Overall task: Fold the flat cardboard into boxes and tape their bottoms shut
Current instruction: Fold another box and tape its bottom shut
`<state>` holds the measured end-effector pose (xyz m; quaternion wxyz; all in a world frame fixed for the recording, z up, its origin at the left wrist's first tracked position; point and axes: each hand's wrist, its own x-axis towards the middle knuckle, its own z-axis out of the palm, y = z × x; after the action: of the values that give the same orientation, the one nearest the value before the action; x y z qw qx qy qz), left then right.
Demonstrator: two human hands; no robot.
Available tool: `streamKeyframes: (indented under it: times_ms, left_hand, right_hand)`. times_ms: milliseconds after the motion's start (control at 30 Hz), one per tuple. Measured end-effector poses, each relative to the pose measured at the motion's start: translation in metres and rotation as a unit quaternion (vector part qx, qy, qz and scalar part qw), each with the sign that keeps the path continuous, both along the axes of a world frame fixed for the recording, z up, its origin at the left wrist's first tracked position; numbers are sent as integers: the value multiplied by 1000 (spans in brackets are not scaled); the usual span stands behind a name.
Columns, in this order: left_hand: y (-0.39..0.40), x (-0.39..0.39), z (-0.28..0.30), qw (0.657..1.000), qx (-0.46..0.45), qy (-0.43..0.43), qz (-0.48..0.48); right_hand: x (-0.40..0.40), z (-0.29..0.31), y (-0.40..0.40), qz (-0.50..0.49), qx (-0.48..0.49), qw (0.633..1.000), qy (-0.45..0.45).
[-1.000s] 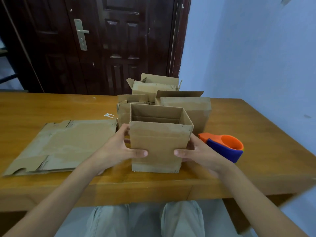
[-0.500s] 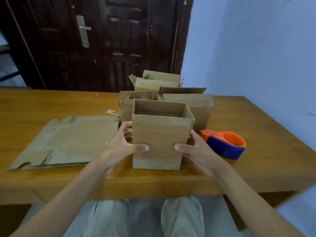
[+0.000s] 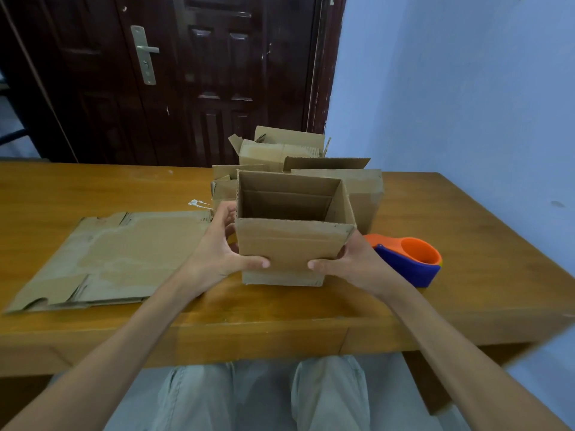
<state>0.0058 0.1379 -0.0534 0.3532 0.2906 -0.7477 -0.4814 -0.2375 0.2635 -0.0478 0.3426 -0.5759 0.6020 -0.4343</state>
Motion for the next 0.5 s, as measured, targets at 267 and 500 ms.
streamKeyframes:
  times_ms: [267, 500]
  left_hand:
    - [27, 19, -24, 998, 6, -53, 25]
    - [21, 19, -30, 998, -5, -60, -6]
  right_hand:
    - [14, -14, 25, 8, 34, 999, 1]
    - [9, -20, 27, 2, 44, 999, 1]
